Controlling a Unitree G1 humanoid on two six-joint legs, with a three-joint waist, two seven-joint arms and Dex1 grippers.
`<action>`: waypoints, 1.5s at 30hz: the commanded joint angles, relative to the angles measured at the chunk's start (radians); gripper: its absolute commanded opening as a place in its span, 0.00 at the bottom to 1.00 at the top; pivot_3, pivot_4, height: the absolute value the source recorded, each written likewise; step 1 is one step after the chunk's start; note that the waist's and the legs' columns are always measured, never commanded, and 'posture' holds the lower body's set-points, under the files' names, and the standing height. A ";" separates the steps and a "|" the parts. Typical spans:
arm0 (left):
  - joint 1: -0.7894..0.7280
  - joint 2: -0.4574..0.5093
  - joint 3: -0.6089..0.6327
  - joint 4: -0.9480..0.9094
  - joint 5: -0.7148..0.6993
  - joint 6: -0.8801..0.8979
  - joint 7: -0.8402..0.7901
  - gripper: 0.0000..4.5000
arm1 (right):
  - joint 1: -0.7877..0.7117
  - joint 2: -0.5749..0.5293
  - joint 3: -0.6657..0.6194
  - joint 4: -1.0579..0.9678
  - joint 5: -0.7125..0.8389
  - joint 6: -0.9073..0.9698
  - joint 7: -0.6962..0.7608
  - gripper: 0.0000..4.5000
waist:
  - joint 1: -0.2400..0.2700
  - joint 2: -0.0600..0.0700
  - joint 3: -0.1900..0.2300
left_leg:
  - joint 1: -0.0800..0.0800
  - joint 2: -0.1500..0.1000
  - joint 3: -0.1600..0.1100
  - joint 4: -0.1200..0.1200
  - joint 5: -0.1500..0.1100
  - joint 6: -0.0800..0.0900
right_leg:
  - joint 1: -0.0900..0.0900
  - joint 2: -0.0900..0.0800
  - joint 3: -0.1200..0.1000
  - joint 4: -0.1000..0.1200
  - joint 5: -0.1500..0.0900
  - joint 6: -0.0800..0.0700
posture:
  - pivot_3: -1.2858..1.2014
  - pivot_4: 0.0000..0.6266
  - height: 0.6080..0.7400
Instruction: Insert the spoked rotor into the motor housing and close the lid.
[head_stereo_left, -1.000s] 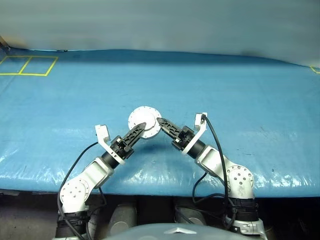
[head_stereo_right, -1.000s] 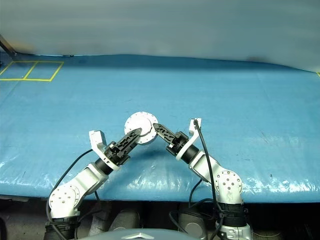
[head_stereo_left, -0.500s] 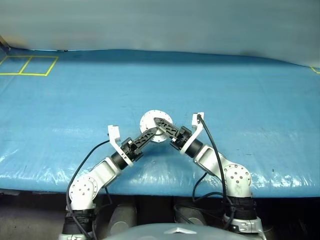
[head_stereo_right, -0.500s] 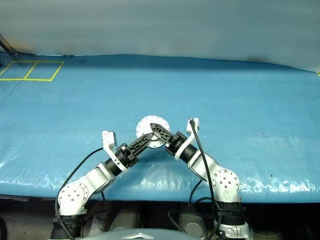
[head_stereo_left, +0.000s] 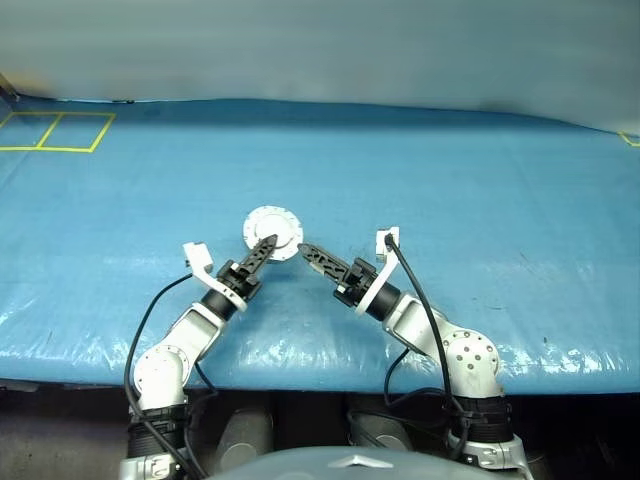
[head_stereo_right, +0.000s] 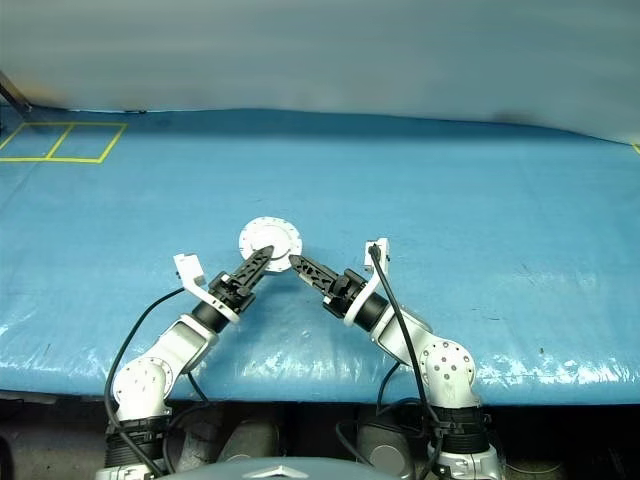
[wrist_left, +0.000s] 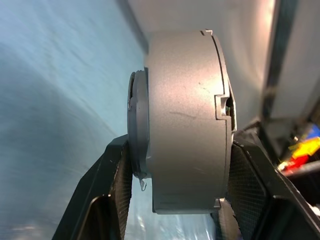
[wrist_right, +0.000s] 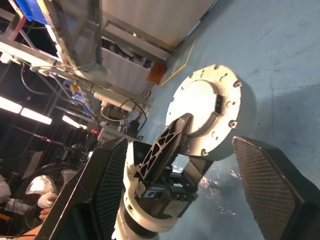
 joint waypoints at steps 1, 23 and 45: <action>-0.038 0.018 0.071 -0.070 0.031 -0.094 0.005 0.52 | 0.029 -0.040 -0.006 -0.051 -0.119 -0.051 -0.016 0.78 | 0.006 -0.001 0.000 | 0.000 0.000 0.000 0.000 0.000 0.000 | 0.000 0.000 0.000 0.000 0.000 0.000 | 0.52 0.24 1.00; -0.134 0.109 0.153 0.237 0.254 -0.154 -0.051 0.97 | 0.118 0.008 -0.002 -0.050 -0.541 -0.273 -0.046 0.78 | 0.014 -0.002 0.001 | 0.000 -0.001 0.000 0.000 0.001 -0.002 | 0.000 -0.001 -0.001 0.000 0.001 0.000 | 0.52 0.24 1.00; -0.072 0.338 0.148 -0.029 0.294 -0.103 -0.185 0.97 | 0.115 -0.012 0.042 -0.037 -0.713 -0.334 -0.009 0.78 | 0.026 -0.004 0.001 | 0.002 -0.001 -0.002 0.000 0.003 -0.004 | 0.001 -0.001 -0.002 0.002 0.002 -0.001 | 0.52 0.24 1.00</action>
